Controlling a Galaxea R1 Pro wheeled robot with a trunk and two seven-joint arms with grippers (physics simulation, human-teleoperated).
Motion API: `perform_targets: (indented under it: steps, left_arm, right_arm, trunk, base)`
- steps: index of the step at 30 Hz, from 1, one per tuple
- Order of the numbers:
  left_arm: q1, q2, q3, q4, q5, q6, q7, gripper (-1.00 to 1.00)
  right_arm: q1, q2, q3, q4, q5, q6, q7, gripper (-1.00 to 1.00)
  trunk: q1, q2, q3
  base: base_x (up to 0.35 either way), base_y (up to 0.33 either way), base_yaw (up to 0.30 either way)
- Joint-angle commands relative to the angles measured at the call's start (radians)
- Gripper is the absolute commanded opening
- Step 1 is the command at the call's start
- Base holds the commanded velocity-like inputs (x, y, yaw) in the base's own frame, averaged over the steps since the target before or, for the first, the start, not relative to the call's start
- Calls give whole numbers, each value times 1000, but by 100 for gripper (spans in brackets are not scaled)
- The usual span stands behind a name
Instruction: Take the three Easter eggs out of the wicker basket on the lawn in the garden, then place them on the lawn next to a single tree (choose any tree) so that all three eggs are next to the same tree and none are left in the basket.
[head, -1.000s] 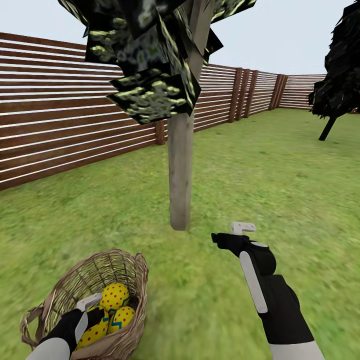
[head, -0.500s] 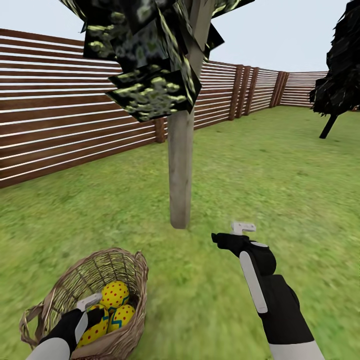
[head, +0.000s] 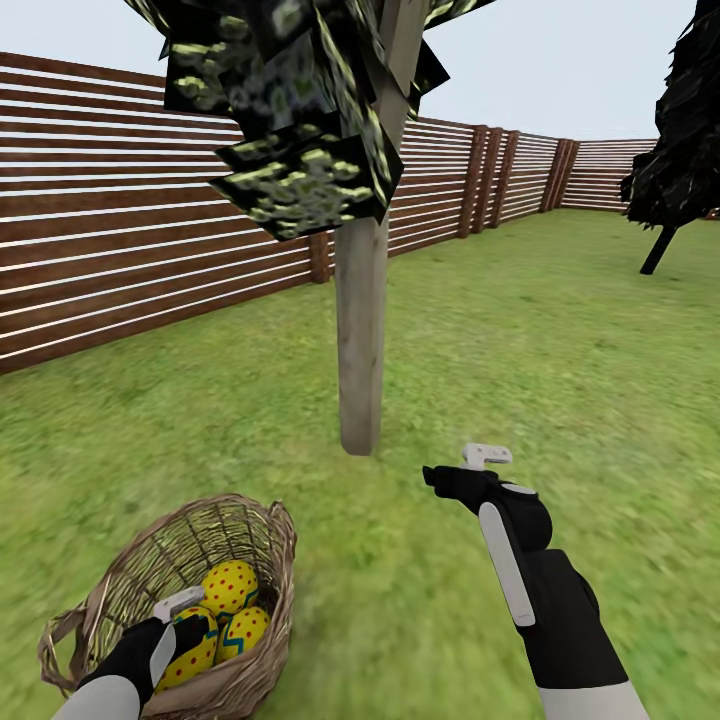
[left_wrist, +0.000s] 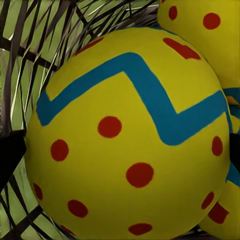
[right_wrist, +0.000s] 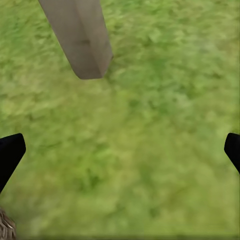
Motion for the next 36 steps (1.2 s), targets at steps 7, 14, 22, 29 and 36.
perform_targets:
  steps: [7,14,22,29,36]
  left_arm:
    - [-1,0,4,-1,-2,2,0,-100]
    - [-1,0,4,-1,-1,2,1,-100]
    - [-1,0,4,-1,-1,2,1,-100]
    - [-1,0,4,-1,-1,2,1,-100]
    - [-1,0,4,-1,-1,2,1,-100]
  right_arm:
    - [-1,0,0,0,-11,3,-10,100]
    - [-1,0,-1,0,-11,3,-10,100]
    - [-1,0,-1,0,-11,3,-10,100]
    - [-1,0,-1,0,-11,3,-10,100]
    - [-1,0,-1,0,-11,3,-10,100]
  trunk:
    - [0,0,-1]
    - [0,0,-1]
    - [0,0,-1]
    - [0,0,-1]
    - [0,0,-1]
  base:
    - [0,0,0]
    - [0,0,0]
    - [0,0,0]
    - [0,0,0]
    - [0,0,0]
